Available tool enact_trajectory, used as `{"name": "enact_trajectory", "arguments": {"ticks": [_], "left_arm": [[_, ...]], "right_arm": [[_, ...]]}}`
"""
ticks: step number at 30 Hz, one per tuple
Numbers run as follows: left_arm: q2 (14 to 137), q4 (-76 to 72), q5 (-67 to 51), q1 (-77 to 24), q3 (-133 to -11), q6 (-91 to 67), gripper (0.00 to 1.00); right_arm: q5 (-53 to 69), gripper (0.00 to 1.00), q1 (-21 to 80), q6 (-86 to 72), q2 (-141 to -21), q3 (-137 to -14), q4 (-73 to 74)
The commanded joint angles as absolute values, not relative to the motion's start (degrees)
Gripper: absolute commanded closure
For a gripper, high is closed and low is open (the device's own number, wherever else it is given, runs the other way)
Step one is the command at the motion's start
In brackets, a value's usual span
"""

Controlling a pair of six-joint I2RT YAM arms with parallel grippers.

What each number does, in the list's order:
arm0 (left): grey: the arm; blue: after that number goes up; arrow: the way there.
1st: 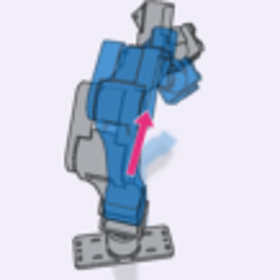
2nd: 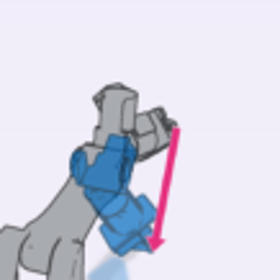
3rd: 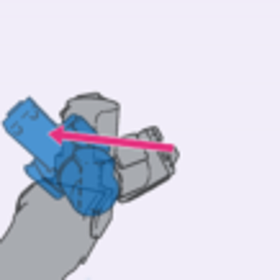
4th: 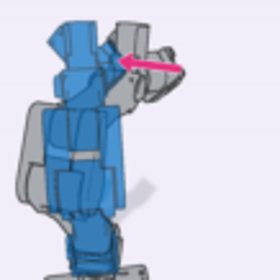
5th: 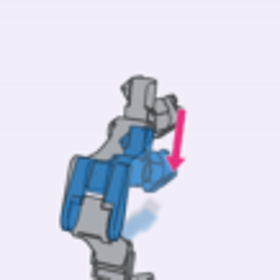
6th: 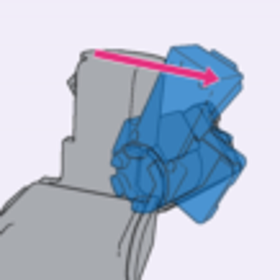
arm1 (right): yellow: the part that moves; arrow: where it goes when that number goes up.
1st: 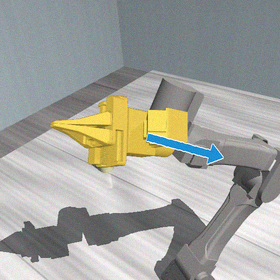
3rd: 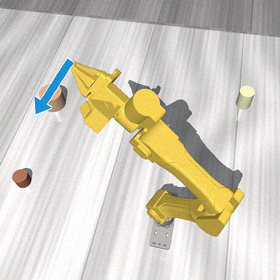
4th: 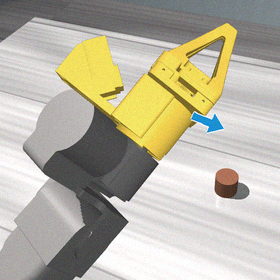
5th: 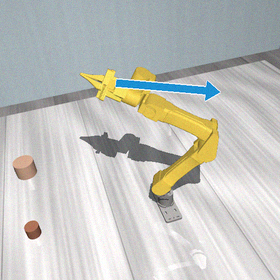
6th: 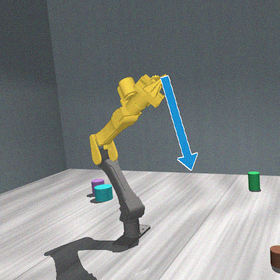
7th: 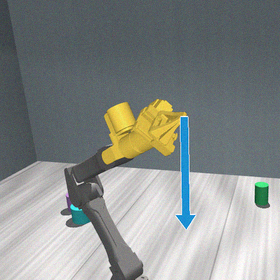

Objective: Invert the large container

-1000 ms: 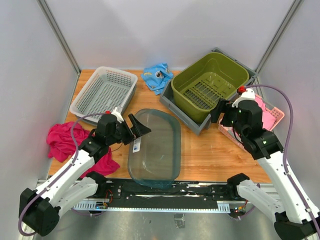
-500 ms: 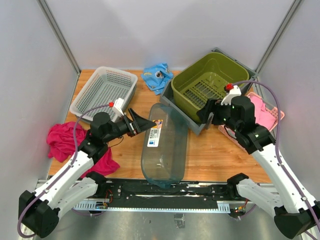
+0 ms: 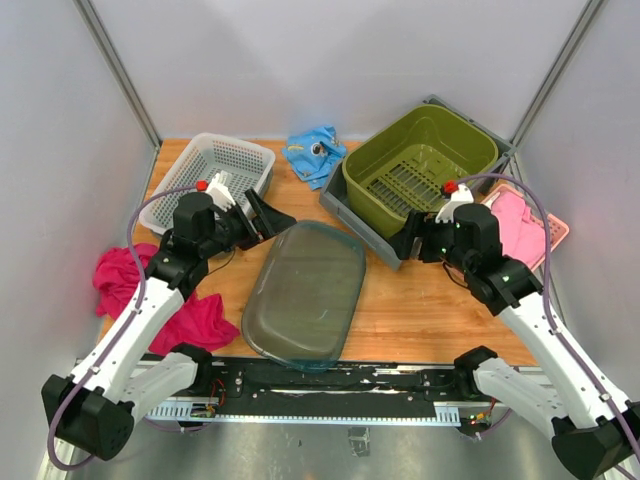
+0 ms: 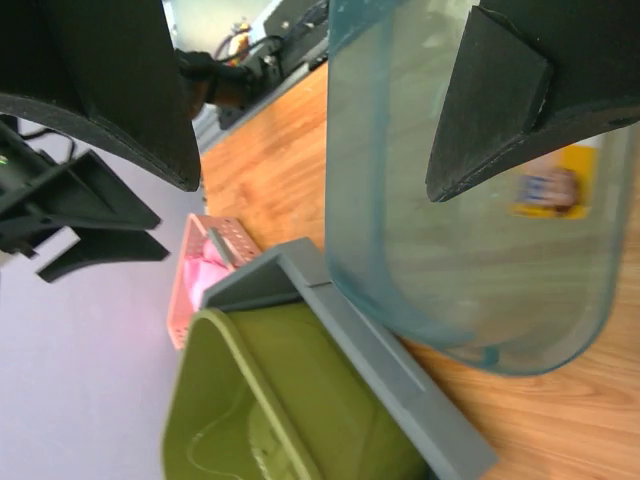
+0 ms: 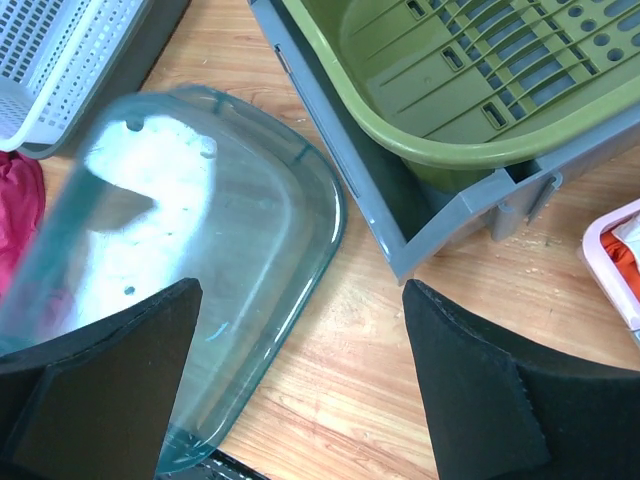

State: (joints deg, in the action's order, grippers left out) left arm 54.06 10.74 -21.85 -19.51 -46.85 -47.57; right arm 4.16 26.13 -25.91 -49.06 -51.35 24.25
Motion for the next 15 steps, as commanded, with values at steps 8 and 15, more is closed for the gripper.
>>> {"name": "enact_trajectory", "arguments": {"ticks": [8,15], "left_arm": [[54.16,21.65,-10.81,-19.19,-49.88,-37.17,0.01],[58.01,29.85,-1.63,-19.23,-57.21,-32.67,0.01]], "right_arm": [[6.22,0.16,29.61,-27.6,-49.97,-49.43,19.28],[1.88,0.16,36.77,-27.09,-51.46,-50.45,18.63]]}}
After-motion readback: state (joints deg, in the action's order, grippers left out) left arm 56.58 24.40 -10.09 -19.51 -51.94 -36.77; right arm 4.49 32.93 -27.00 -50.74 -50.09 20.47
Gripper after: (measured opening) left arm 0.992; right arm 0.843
